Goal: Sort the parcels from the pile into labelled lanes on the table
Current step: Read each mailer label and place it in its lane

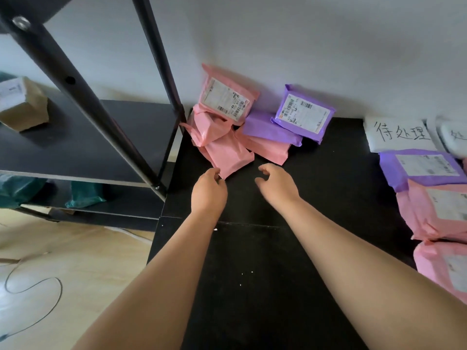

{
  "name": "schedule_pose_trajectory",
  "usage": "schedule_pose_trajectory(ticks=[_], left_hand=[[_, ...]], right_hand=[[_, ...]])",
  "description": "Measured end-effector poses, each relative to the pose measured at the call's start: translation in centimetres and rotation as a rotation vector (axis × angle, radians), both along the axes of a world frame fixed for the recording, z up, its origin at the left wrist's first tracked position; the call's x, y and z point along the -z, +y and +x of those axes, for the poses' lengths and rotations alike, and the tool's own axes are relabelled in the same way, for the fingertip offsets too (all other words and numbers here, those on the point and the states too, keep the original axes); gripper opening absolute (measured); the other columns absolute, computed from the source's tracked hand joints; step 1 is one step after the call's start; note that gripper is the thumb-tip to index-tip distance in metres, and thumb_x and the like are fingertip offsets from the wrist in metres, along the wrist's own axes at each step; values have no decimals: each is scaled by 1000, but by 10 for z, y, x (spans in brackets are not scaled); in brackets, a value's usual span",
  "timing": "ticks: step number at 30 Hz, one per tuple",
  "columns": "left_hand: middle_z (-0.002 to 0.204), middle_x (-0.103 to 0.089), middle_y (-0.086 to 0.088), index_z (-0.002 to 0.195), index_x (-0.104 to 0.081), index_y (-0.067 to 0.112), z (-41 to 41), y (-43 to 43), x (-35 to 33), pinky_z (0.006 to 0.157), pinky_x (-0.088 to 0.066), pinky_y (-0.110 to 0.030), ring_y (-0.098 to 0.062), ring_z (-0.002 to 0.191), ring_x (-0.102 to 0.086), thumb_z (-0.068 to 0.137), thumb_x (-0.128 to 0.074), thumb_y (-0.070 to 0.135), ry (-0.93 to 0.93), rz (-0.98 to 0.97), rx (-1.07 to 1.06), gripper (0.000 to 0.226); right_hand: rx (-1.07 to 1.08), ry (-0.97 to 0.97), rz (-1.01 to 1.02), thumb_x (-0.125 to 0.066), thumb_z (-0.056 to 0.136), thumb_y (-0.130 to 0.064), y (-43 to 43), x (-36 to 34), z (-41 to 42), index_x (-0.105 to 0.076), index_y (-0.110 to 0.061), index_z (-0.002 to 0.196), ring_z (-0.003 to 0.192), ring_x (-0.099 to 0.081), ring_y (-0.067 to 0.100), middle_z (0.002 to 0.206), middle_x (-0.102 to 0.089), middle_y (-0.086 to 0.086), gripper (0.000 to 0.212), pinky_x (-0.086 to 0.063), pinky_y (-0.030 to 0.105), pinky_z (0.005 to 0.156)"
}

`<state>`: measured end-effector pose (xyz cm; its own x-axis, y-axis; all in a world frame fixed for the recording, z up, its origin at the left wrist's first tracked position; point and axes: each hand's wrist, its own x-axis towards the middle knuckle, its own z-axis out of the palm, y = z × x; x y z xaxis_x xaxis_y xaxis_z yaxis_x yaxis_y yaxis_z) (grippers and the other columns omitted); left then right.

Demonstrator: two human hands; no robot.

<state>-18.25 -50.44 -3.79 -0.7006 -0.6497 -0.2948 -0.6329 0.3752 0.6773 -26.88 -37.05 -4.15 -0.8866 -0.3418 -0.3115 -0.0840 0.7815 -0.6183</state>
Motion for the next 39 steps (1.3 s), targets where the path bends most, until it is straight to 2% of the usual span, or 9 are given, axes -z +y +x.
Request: schedule_pose_trajectory(ticks=[6, 10, 15, 18, 22, 26, 30, 33, 39], left_hand=[[132, -60, -9, 147, -43, 20, -38, -33, 38, 71, -46, -31, -28, 108, -62, 99, -48, 21, -51, 93, 44, 48], [144, -50, -9, 154, -31, 18, -43, -36, 45, 98, -49, -38, -29, 124, -55, 102, -45, 21, -103, 164, 108, 54], [151, -45, -5, 154, -29, 17, -37, -33, 48, 102, -45, -36, -26, 132, -49, 103, -43, 18, -115, 166, 132, 53], [147, -50, -3, 152, -35, 18, -30, -27, 49, 101, -45, -35, -24, 129, -52, 101, -45, 15, -89, 233, 71, 52], [137, -57, -7, 147, -43, 19, -17, -15, 44, 91, -50, -34, -25, 115, -59, 99, -46, 10, -76, 330, -17, 48], [136, -57, -6, 143, -48, 21, 4, 5, 36, 72, -49, -27, -18, 93, -60, 96, -47, 5, -45, 361, -53, 50], [133, -57, -5, 141, -50, 22, 26, 25, 26, 60, -47, -20, -8, 76, -58, 92, -56, 3, -15, 365, -81, 53], [128, -61, -3, 139, -52, 23, 44, 41, 14, 59, -45, -18, -9, 84, -62, 88, -64, 3, 12, 335, -75, 56], [121, -63, 5, 133, -58, 23, 94, 89, -14, 69, -43, -17, -7, 94, -57, 87, -69, 14, 111, 210, -98, 47]], right_hand=[[-73, 15, 139, -49, 98, -21, -51, 17, -41, -51, -21, 137, 117, -55, 31, 130, -59, 6, 40, -50, 44, 94], [-117, -37, 194, -41, 95, -21, -71, 27, -51, -54, -22, 127, 105, -58, 32, 117, -62, 6, 35, -51, 47, 90], [-129, -98, 251, -51, 93, -18, -68, 33, -44, -40, -20, 148, 126, -51, 32, 142, -50, 7, 56, -44, 48, 103], [-105, -98, 241, -49, 93, -15, -58, 35, -37, -38, -20, 149, 127, -50, 32, 145, -47, 7, 58, -43, 48, 105], [-96, -70, 236, -54, 90, -13, -44, 39, -21, -53, -17, 135, 105, -60, 28, 126, -58, 7, 45, -51, 38, 84], [-65, -66, 255, -56, 92, -10, -25, 38, 0, -58, -17, 121, 85, -59, 18, 110, -61, 3, 30, -44, 28, 63], [-30, -49, 236, -56, 94, -8, 1, 25, 24, -56, -21, 132, 99, -61, 17, 122, -62, 0, 40, -52, 32, 78], [9, -2, 200, -57, 93, -6, 22, 14, 43, -58, -25, 130, 105, -62, 19, 125, -63, -3, 42, -53, 40, 93], [101, 28, 24, -65, 94, -16, 76, -6, 92, -67, -22, 118, 99, -65, 15, 112, -69, -4, 25, -55, 37, 89]])
